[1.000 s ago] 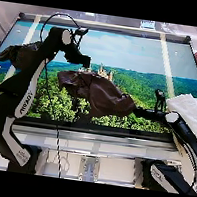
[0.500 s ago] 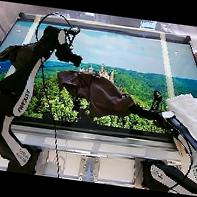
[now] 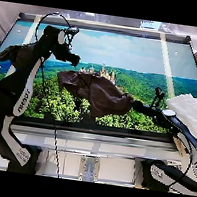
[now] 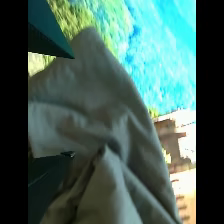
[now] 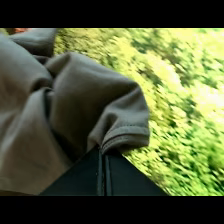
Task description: Fold the shirts.
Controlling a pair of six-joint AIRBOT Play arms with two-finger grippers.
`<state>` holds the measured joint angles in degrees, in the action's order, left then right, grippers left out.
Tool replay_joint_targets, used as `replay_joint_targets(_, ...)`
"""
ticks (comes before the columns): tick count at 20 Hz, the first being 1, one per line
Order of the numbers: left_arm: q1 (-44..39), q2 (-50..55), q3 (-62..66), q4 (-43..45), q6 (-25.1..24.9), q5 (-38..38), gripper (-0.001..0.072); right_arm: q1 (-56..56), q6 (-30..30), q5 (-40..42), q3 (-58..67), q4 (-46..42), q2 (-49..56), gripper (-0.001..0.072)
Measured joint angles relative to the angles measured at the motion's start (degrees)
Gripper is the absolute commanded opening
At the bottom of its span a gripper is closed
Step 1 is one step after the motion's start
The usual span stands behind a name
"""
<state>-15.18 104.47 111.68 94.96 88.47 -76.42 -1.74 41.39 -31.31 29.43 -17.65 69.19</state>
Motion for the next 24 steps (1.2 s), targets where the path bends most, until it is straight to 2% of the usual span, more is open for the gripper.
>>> replay_joint_targets(3, 3.17, -0.02, -0.26, 2.36, 4.33, -0.48, 0.0658, 0.00, -1.38, -1.70, 4.28, -0.57, -0.98, 0.0028)
replay_joint_targets(5, 6.78, -0.02, -1.68, 0.20, 7.82, -1.99, 0.0658, 0.00, -1.79, -2.19, 7.58, -2.05, -1.95, 0.0028)
replay_joint_targets(9, 15.13, 0.00, -9.44, -16.68, 10.38, -5.38, 0.0658, 0.02, -2.10, -2.93, 12.72, -3.96, -2.89, 0.0028)
replay_joint_targets(12, 18.73, -0.11, -16.68, -27.85, 7.56, -9.38, 0.0660, 0.00, -2.16, -2.95, 14.27, -4.61, -3.13, 0.0028)
replay_joint_targets(17, 17.97, -1.86, -25.35, -34.45, 0.83, -9.94, 0.0660, 0.02, -2.08, -2.91, 15.04, -5.03, -3.19, 0.0028)
replay_joint_targets(21, 13.42, -2.73, -27.54, -32.89, -3.91, -4.09, 0.0660, 0.00, -1.22, -2.89, 15.19, -5.03, -3.26, 0.0028)
replay_joint_targets(24, 8.55, -2.93, -28.06, -22.93, -3.87, 0.55, 0.0658, 0.02, -0.74, -2.89, 15.19, -5.07, -3.26, 0.0028)
